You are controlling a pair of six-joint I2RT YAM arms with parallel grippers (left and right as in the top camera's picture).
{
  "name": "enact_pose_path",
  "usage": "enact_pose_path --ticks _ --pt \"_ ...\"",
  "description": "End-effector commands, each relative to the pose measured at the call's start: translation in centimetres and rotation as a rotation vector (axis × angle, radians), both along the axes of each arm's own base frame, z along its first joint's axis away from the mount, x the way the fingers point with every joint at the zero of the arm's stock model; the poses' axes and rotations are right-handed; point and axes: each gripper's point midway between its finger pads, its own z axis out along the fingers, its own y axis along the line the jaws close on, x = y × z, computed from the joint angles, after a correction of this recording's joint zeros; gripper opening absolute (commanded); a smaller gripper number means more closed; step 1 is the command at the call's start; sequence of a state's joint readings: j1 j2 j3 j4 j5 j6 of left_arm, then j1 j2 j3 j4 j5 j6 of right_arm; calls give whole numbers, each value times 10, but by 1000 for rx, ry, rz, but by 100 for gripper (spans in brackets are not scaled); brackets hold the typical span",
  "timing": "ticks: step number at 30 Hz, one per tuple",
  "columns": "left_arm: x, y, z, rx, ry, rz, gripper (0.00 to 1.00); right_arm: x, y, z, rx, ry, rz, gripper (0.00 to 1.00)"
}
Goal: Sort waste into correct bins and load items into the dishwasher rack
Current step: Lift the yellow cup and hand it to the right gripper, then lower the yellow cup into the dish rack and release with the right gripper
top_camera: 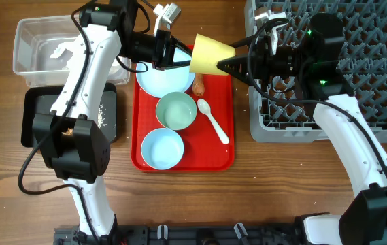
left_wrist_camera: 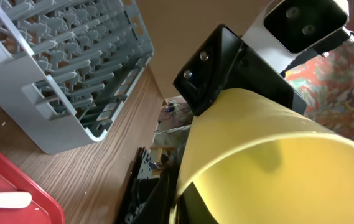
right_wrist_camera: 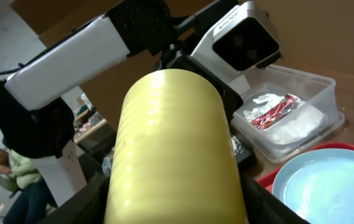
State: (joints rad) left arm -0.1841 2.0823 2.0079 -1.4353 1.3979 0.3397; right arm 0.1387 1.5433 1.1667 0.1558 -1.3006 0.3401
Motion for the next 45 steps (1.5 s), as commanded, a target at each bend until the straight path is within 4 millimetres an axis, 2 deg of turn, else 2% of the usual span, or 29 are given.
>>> enact_pose_path --ticks 1,3,6,11,15,18,19,23,24,25,27,29,33,35,39,45 --pt "-8 -3 24 -47 -64 -14 15 2 1 -2 -1 -15 5 50" --pt "-8 -3 24 -47 -63 -13 39 4 1 0 0 -30 -1 50" --pt "-8 -2 24 -42 -43 -10 59 11 -8 0 -1 -25 -39 50" --pt "-3 4 21 -26 -43 10 65 28 -40 -4 -1 42 -134 48" --pt "5 14 19 -15 -55 38 71 59 -76 -25 -26 206 -357 49" --pt "10 22 -2 109 -76 58 72 71 -97 -49 -74 326 -498 49" --pt "12 26 -15 193 -90 65 76 73 -104 -58 -96 369 -544 48" --pt "17 39 -49 408 -130 76 85 72 -113 -69 -156 437 -613 44" --pt "19 45 -59 484 -145 79 88 71 -120 -70 -205 451 -656 44" --pt "20 48 -65 525 -152 81 95 70 -126 -69 -251 453 -692 44" --pt "22 54 -71 577 -164 86 97 68 -138 -66 -341 456 -748 44" --pt "25 60 -77 625 -180 94 99 61 -160 -58 -485 469 -852 45" --pt "30 65 -82 669 -202 104 100 33 -209 -51 -760 531 -1045 48" --pt "32 67 -84 687 -208 107 100 11 -224 -61 -876 602 -1085 48" --pt "34 77 -91 757 -219 115 100 -18 -234 -94 -1031 756 -1049 48" --pt "36 80 -93 778 -226 119 100 -22 -236 -145 -1133 898 -970 51"
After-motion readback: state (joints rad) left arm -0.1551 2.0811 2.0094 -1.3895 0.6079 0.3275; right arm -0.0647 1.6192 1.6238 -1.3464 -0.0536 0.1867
